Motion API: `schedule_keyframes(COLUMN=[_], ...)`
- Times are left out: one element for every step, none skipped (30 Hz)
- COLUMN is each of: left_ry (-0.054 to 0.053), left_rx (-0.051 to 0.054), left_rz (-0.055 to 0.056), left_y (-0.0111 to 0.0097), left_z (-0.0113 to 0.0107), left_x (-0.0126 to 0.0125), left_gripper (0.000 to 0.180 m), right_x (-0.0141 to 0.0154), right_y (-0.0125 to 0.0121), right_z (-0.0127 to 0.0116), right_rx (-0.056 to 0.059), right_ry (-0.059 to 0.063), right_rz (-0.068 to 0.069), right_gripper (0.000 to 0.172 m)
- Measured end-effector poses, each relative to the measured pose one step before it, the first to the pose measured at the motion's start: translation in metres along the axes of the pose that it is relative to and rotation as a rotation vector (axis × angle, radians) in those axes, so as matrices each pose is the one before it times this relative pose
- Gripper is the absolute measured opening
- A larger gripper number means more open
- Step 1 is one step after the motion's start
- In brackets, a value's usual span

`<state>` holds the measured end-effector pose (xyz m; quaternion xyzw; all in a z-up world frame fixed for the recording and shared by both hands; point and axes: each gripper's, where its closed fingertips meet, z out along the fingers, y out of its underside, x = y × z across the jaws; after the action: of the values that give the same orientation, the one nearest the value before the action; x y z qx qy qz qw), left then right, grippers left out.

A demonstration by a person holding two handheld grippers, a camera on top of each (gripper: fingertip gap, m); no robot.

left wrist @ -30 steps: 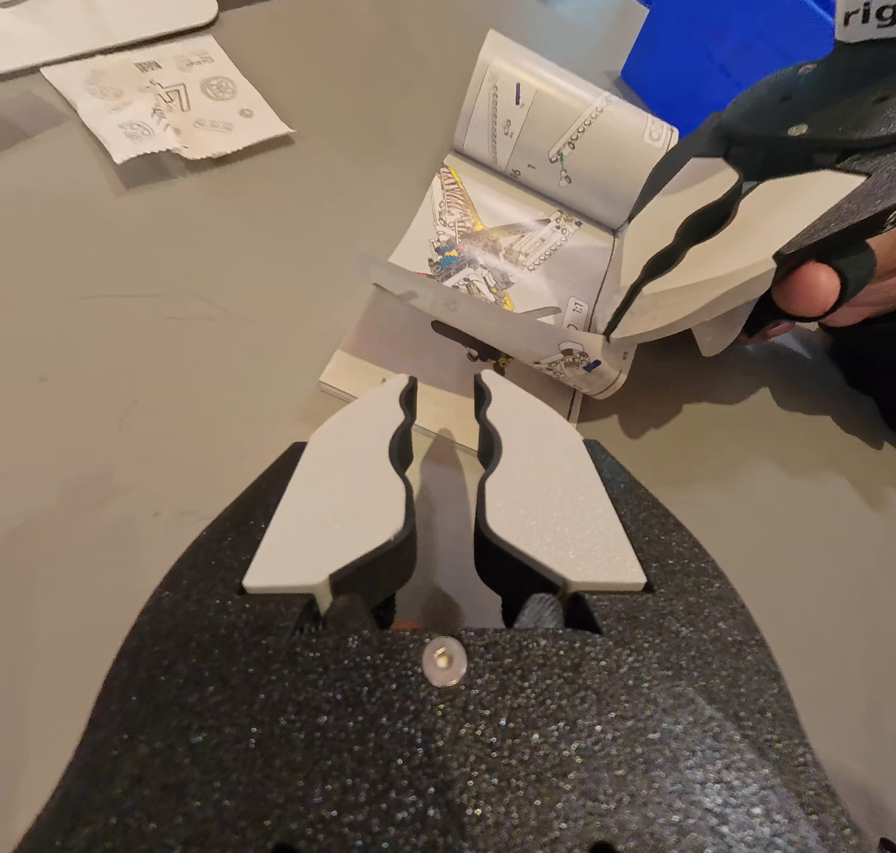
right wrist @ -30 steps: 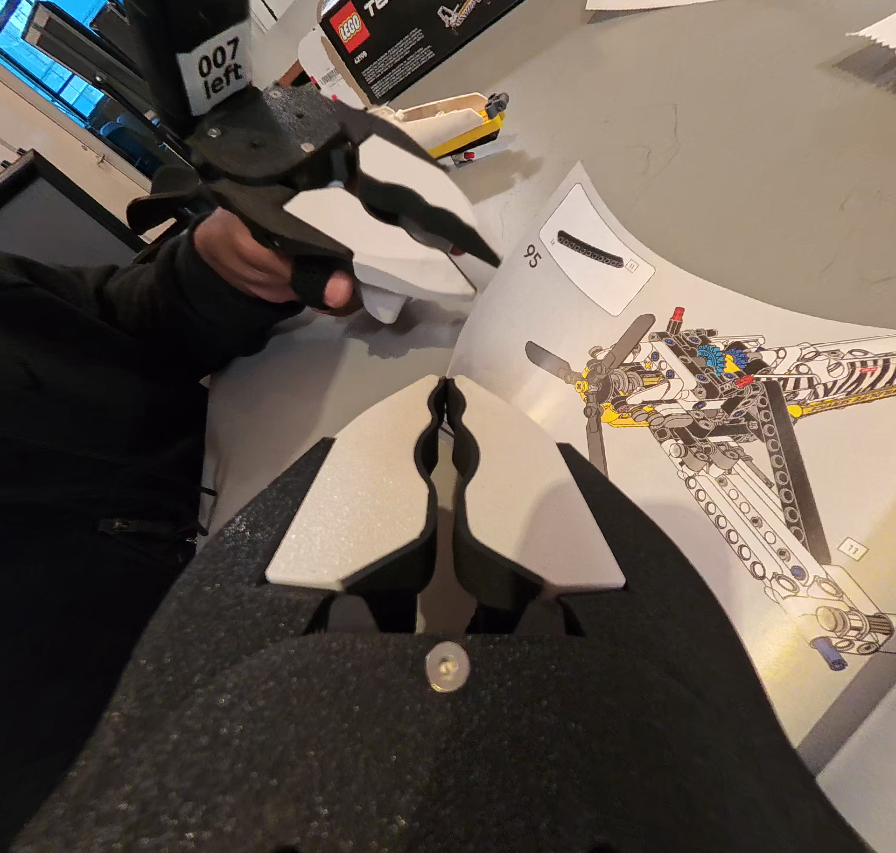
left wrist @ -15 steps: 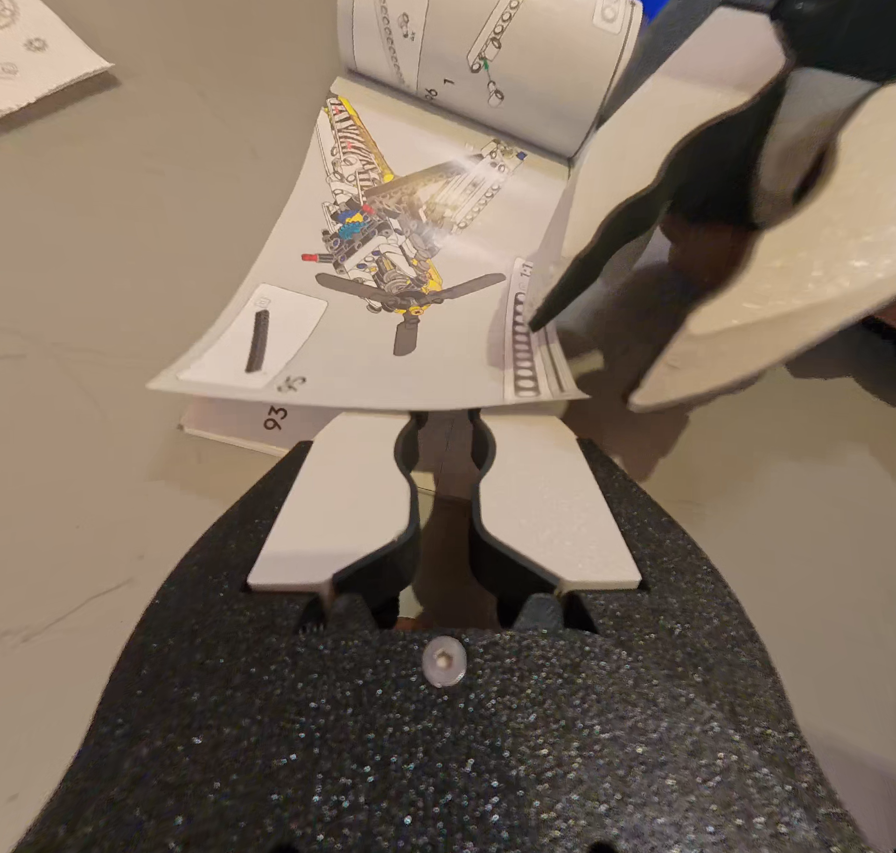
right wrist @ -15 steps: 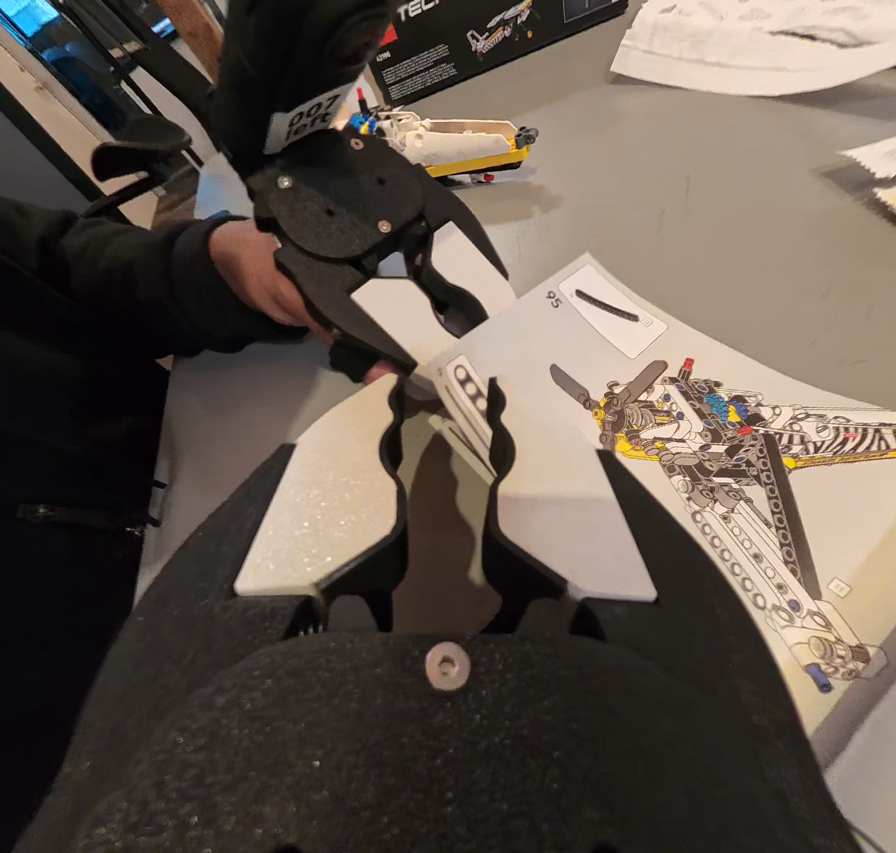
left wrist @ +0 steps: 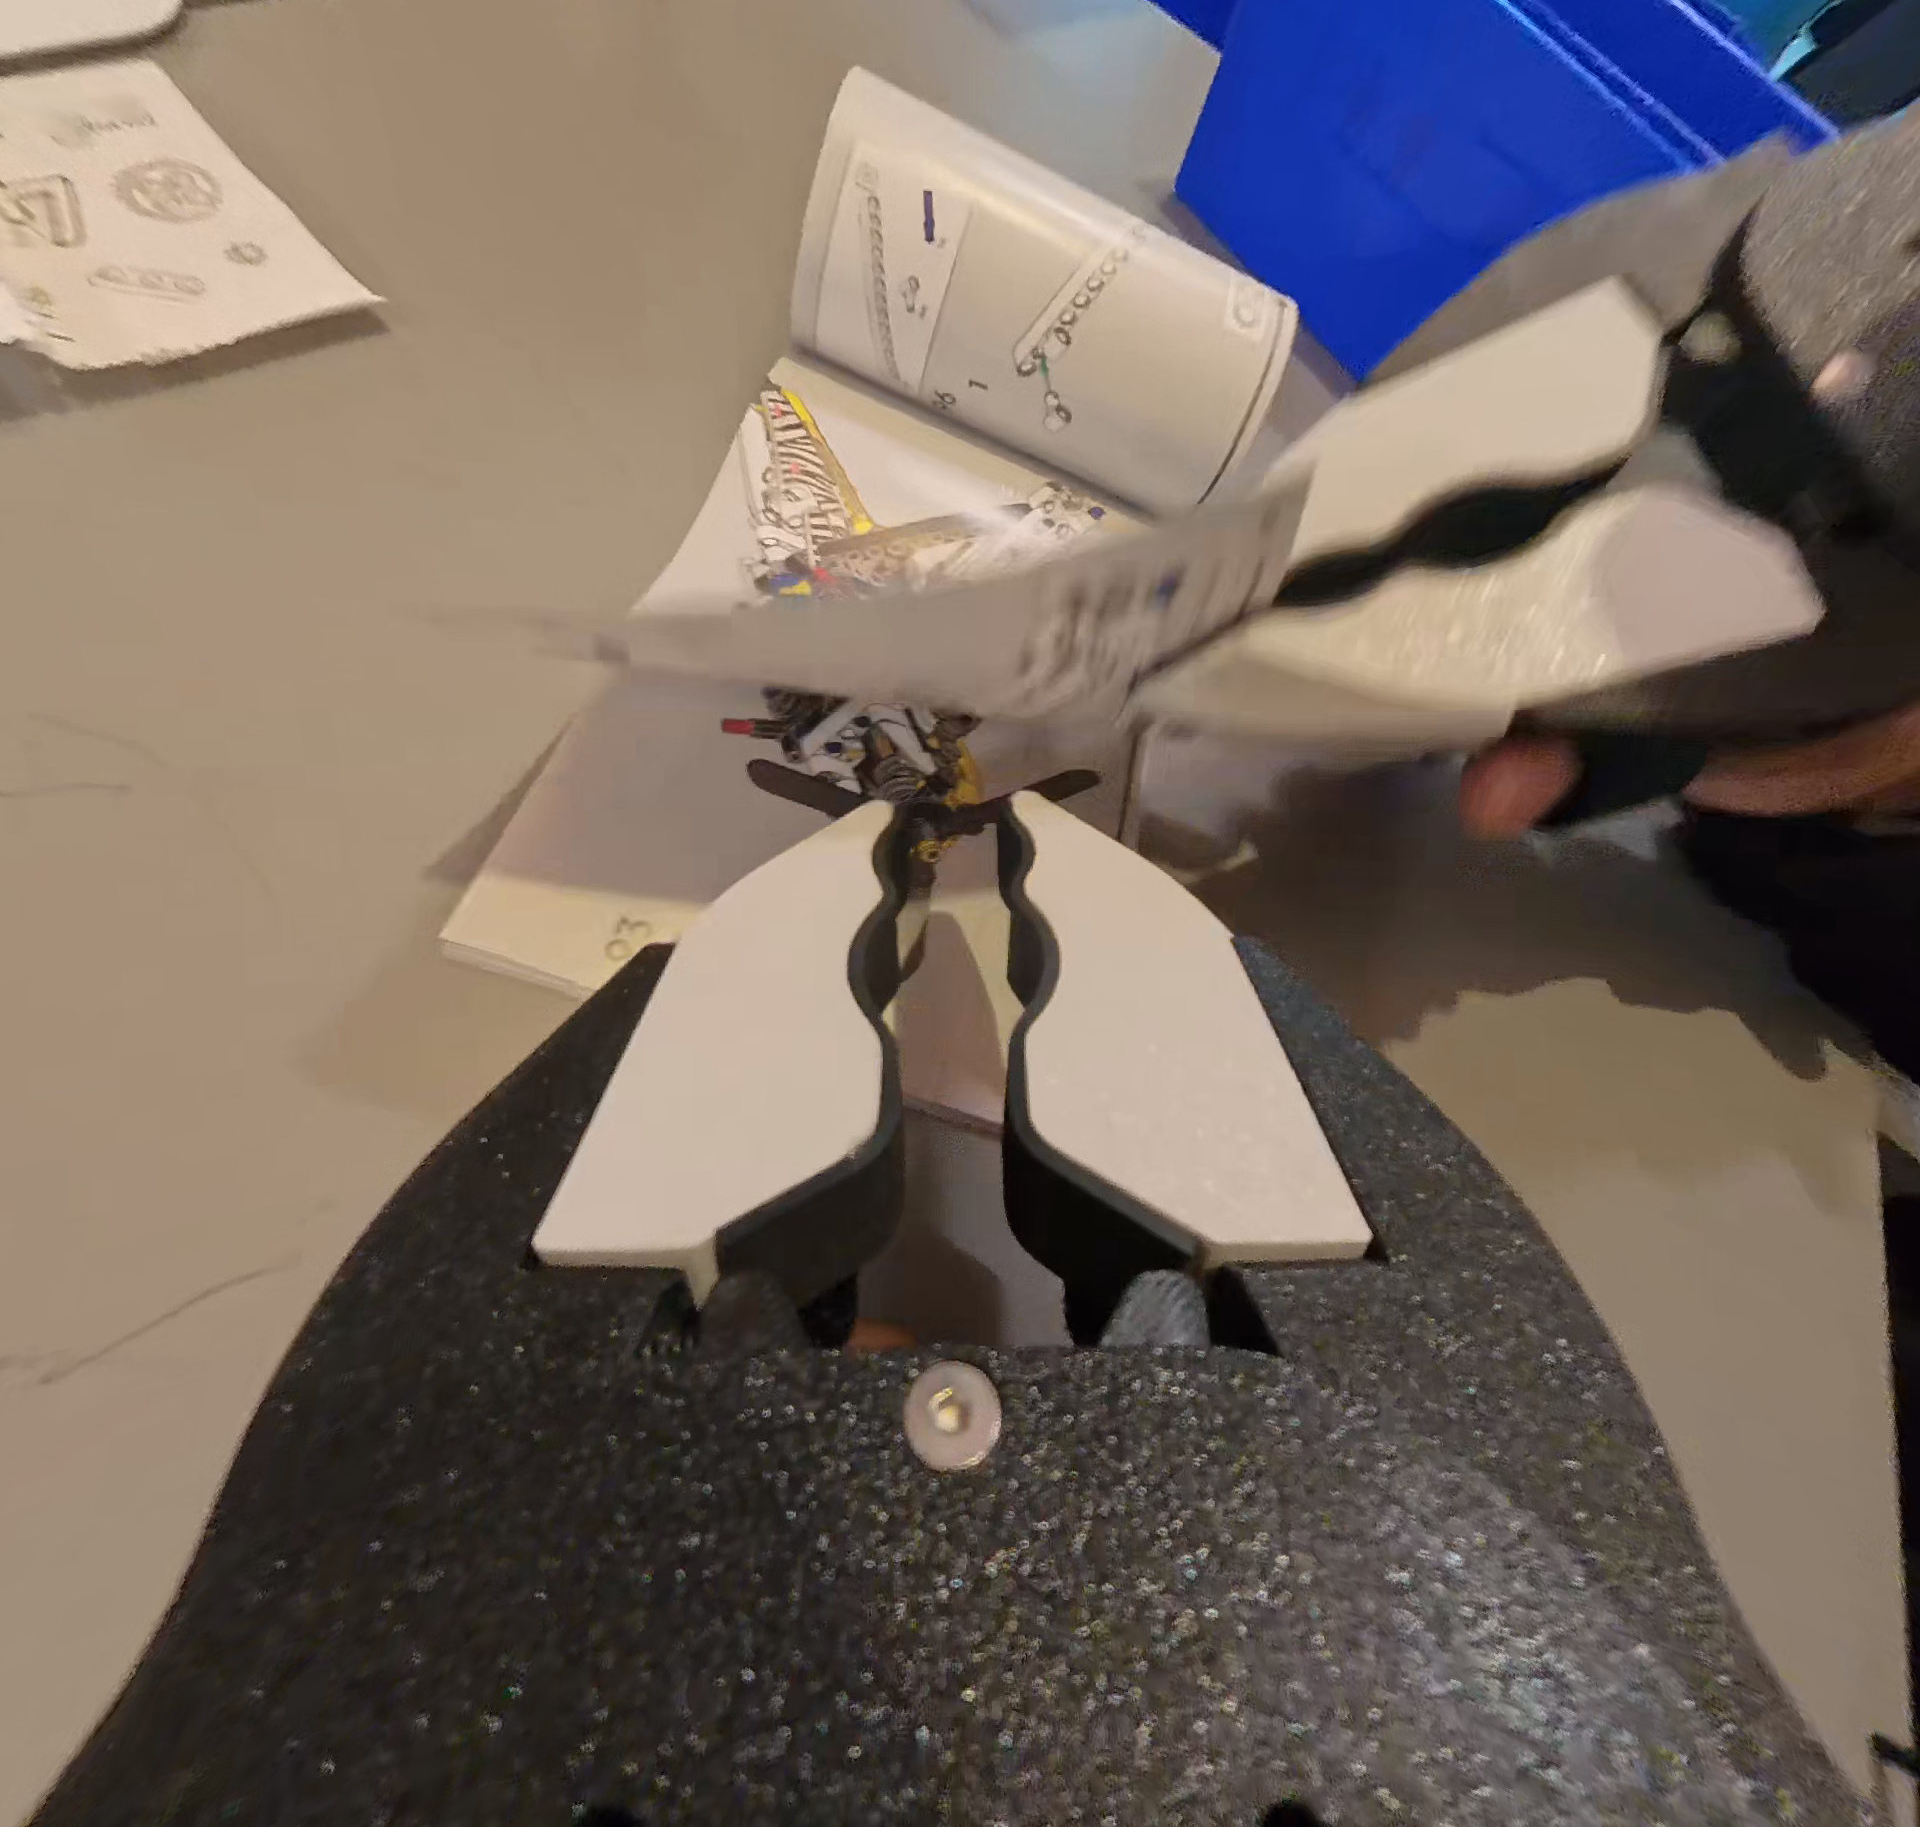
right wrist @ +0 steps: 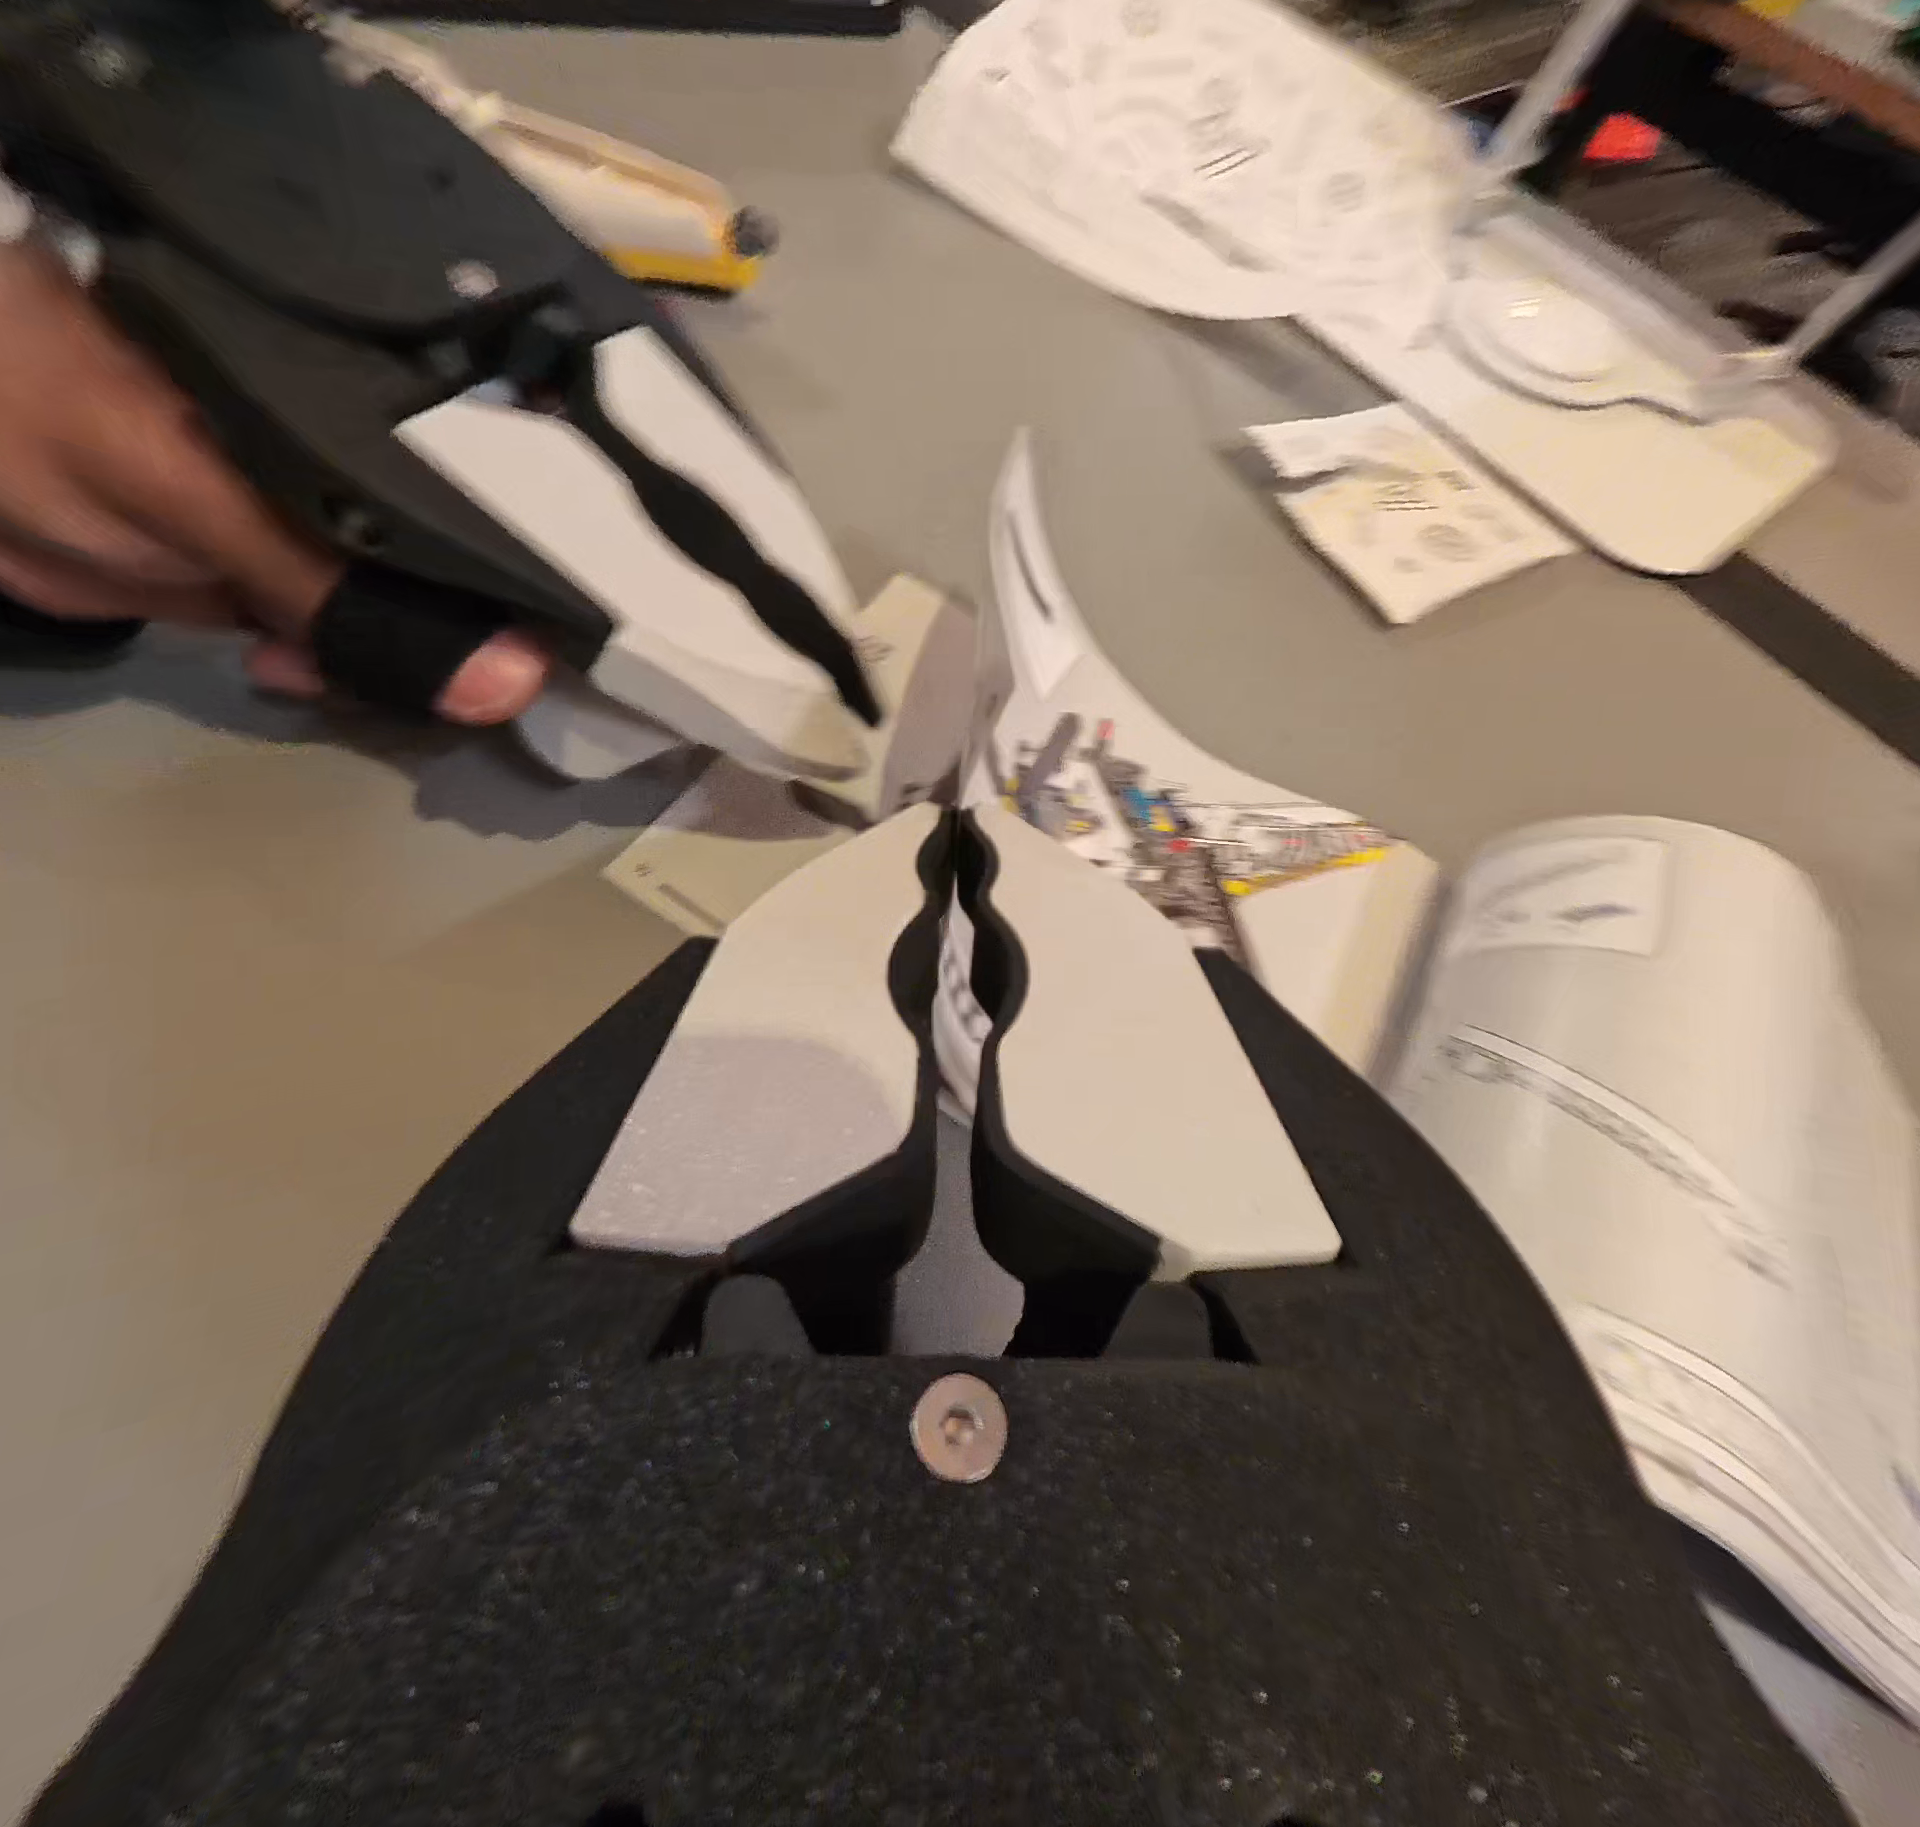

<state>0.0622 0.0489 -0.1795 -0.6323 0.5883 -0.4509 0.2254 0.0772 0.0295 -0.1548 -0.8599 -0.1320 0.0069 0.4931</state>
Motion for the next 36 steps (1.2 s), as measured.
schedule_keyframes(left_ry=[-0.0217,-0.0216,-0.017,-0.0083,-0.0016,-0.0031,-0.0047,-0.0023,0.001,-0.0023,-0.0039,-0.0019,-0.0007,-0.0005,-0.0043,-0.0052,-0.0018,-0.0002,0.0051,0.0047,0.0038,0.002,0.0014,0.0004,-0.0005,0.0002,0.0016,0.0029,0.0038,0.0044,0.0041,0.0039,0.0028,0.002,0.0005,-0.0004], left_rx=[-0.0006,-0.0077,-0.0104,-0.0088,-0.0061,-0.0078,-0.0116,-0.0143,-0.0135,-0.0094,-0.0085,-0.0101,-0.0122,-0.0166,-0.0197,-0.0202,-0.0081,0.0016,-0.0026,-0.0035,-0.004,-0.0035,-0.0019,0.0,0.0004,0.0002,-0.0003,-0.0012,-0.002,-0.0025,-0.002,-0.0019,-0.0015,-0.0008,0.0,0.0002], left_rz=[0.0161,0.0204,0.0236,0.0232,0.023,0.027,0.0302,0.0316,0.0349,0.0388,0.0406,0.0397,0.0379,0.0329,0.0254,0.0183,0.0078,-0.0018,-0.0084,-0.0114,-0.0124,-0.0111,-0.0059,-0.0003,0.0021,0.0012,-0.0006,-0.0029,-0.0049,-0.0057,-0.0054,-0.0047,-0.0039,-0.0021,-0.0008,-0.0003], left_y=[0.0009,0.00192,0.00241,0.00201,0.00139,0.00148,0.00187,0.00215,0.00199,0.00128,0.001,0.00127,0.0015,0.0021,0.00242,0.00252,0.0007,-0.0001,0.00044,0.00067,0.0008,0.00074,0.00038,0.0,-0.00006,-0.00003,0.0,0.00008,0.0002,0.00024,0.00016,0.00016,0.00013,0.00014,-0.00005,0.00004], left_z=[-0.00183,-0.00137,-0.00102,-0.00069,-0.00036,-0.00016,0.00037,0.00067,0.00081,0.00088,0.00096,0.00102,0.00105,0.00142,0.0015,0.00157,0.00077,-0.00008,0.00013,0.00004,0.00005,-0.00002,0.0,0.0,0.0,-0.00002,0.00004,0.00006,0.00017,0.00032,0.00021,0.00017,0.00015,0.00009,0.00006,-0.00006], left_x=[-0.00318,-0.00282,-0.00156,0.00043,0.00184,0.00223,0.00226,0.003,0.0038,0.00355,0.00352,0.00364,0.00352,0.003,0.00178,0.00106,0.00069,-0.00027,-0.00023,-0.00076,-0.00089,-0.00078,-0.00043,0.00007,0.00011,0.00025,0.00012,0.00002,-0.00005,-0.00006,-0.0001,0.00004,-0.00004,-0.00003,0.00001,-0.00001], left_gripper=[0.018,0.018,0.019,0.02,0.021,0.023,0.024,0.026,0.027,0.028,0.029,0.029,0.029,0.029,0.029,0.029,0.028,0.028,0.028,0.028,0.028,0.028,0.028,0.028,0.028,0.028,0.027,0.027,0.027,0.027,0.027,0.027,0.027,0.027,0.027,0.027], right_x=[0.01336,0.01563,0.0171,0.0184,0.0196,0.01894,0.01899,0.01828,0.0152,0.0122,0.00964,0.00621,0.00302,0.00227,0.00168,0.00128,0.00303,0.00406,0.00211,0.00085,0.00202,0.00415,0.00493,0.0041,0.00328,0.00325,0.00304,0.00231,0.00212,0.0019,0.00164,0.00122,0.00142,0.00206,0.00278,0.00334], right_y=[-0.0043,-0.00354,-0.00221,-0.0001,0.00241,0.00421,0.00531,0.00576,0.00659,0.0079,0.00781,0.00858,0.01003,0.00981,0.00803,0.00635,0.00499,0.00345,0.00262,0.00205,0.00149,0.0012,0.00075,0.00034,0.00014,0.00017,-0.00007,-0.00009,0.00035,0.00082,0.00113,0.00123,0.0013,0.00162,0.00209,0.00282], right_z=[-0.007,-0.00742,-0.007,-0.00585,-0.00423,-0.00248,-0.00105,0.00057,0.00254,0.00431,0.00567,0.00714,0.00814,0.00834,0.00807,0.00719,0.00604,0.00463,0.00319,0.00169,-0.00053,-0.00261,-0.00418,-0.00507,-0.00528,-0.00541,-0.0053,-0.00489,-0.004,-0.003,-0.00201,-0.00098,-0.00016,0.00025,0.00078,0.0011], right_rx=[0.0143,0.0058,-0.0077,-0.0232,-0.0414,-0.0533,-0.06,-0.0601,-0.0624,-0.0691,-0.0651,-0.0661,-0.0755,-0.0743,-0.0615,-0.0513,-0.0429,-0.0304,-0.021,-0.0136,-0.0054,0.0001,0.0048,0.0098,0.0114,0.0117,0.0131,0.013,0.0096,0.0041,0.0007,-0.0011,-0.0018,-0.0031,-0.0047,-0.007], right_ry=[0.0511,0.0604,0.0641,0.071,0.0784,0.0777,0.0827,0.0859,0.0718,0.0561,0.0451,0.0273,0.01,0.0088,0.008,0.0049,0.0139,0.0173,-0.0015,-0.0171,-0.0113,0.0049,0.0117,0.0102,0.0087,0.0118,0.0128,0.0091,0.0079,0.008,0.0069,0.0054,0.0055,0.0078,0.0098,0.0097], right_rz=[0.0188,0.011,0.0036,-0.0014,-0.0071,-0.0165,-0.0214,-0.0275,-0.0299,-0.0231,-0.0172,-0.0141,-0.0108,-0.0108,-0.0104,-0.0056,-0.0047,-0.0041,0.003,0.0093,0.0073,0.0033,0.002,0.0019,0.0006,-0.0003,-0.0007,-0.0002,0.0004,-0.0008,-0.0036,-0.0062,-0.0059,-0.0036,-0.0028,-0.0031], right_gripper=[0.0,0.0,0.0,0.0,0.0,0.0,0.0,0.0,0.0,0.0,0.0,0.0,0.0,0.0,0.0,0.001,0.005,0.008,0.009,0.012,0.015,0.018,0.02,0.02,0.021,0.023,0.024,0.025,0.027,0.027,0.028,0.028,0.028,0.028,0.028,0.028])
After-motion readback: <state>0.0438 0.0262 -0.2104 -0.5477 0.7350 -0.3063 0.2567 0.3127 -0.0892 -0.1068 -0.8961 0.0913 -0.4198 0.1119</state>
